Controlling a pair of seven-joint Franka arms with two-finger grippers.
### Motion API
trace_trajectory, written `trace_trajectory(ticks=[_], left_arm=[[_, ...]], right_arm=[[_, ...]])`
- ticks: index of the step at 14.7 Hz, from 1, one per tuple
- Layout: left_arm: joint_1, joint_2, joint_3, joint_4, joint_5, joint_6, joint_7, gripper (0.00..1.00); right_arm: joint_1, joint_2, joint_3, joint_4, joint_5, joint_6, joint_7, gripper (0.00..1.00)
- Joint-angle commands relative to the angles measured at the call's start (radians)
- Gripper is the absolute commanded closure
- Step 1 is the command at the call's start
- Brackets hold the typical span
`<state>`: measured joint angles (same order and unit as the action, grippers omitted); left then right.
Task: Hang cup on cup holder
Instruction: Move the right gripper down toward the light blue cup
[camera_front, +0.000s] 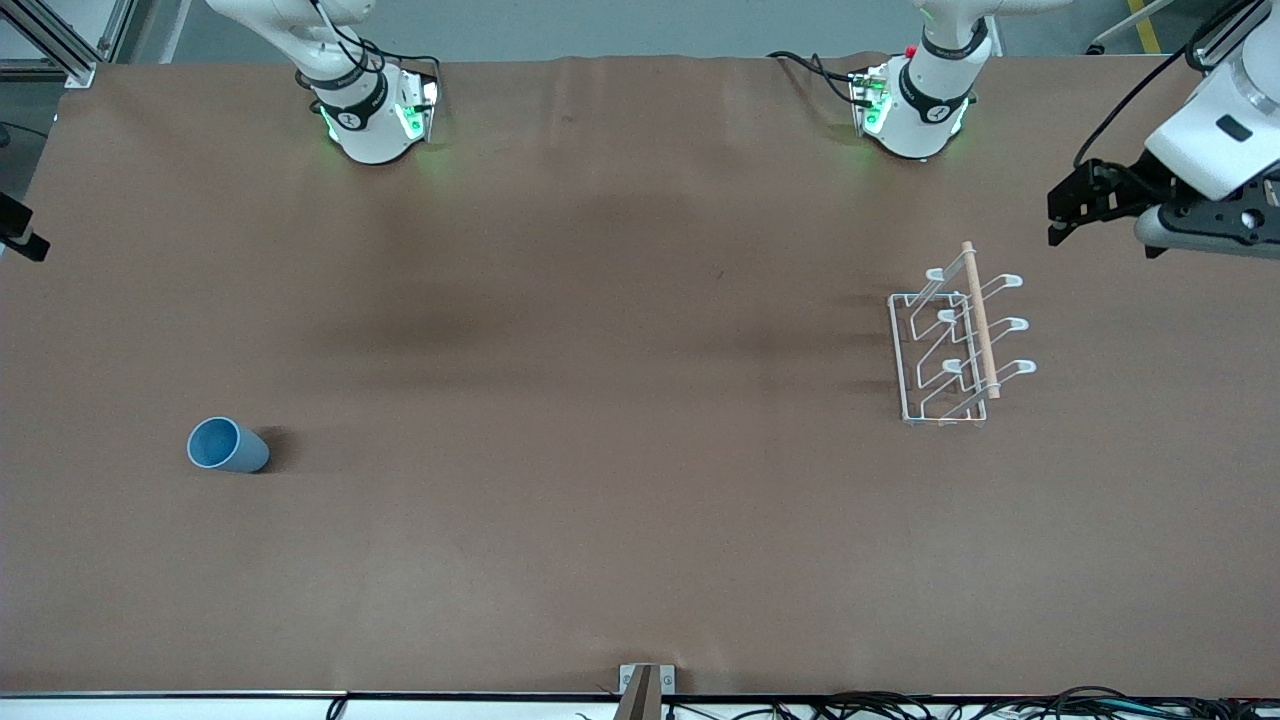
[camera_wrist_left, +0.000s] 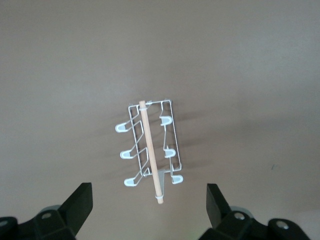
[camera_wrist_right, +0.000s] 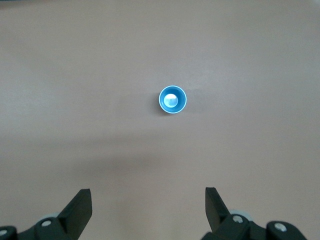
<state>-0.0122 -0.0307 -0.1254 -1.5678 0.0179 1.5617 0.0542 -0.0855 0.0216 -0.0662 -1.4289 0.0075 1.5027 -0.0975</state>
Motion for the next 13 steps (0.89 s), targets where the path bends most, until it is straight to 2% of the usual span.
trace_trajectory(ticks=[1, 5, 13], left_arm=[[-0.008, 0.046, -0.003, 0.100, 0.045, -0.022, 0.013, 0.00], [0.008, 0.061, 0.000, 0.095, 0.031, -0.035, 0.022, 0.00], [0.006, 0.071, -0.005, 0.098, 0.019, -0.071, 0.016, 0.00]], right_arm=[[-0.029, -0.012, 0.003, -0.083, 0.017, 0.069, -0.005, 0.00], [-0.043, 0.035, 0.000, -0.212, 0.014, 0.201, -0.011, 0.00], [-0.069, 0.237, 0.000, -0.389, 0.005, 0.575, -0.048, 0.01]])
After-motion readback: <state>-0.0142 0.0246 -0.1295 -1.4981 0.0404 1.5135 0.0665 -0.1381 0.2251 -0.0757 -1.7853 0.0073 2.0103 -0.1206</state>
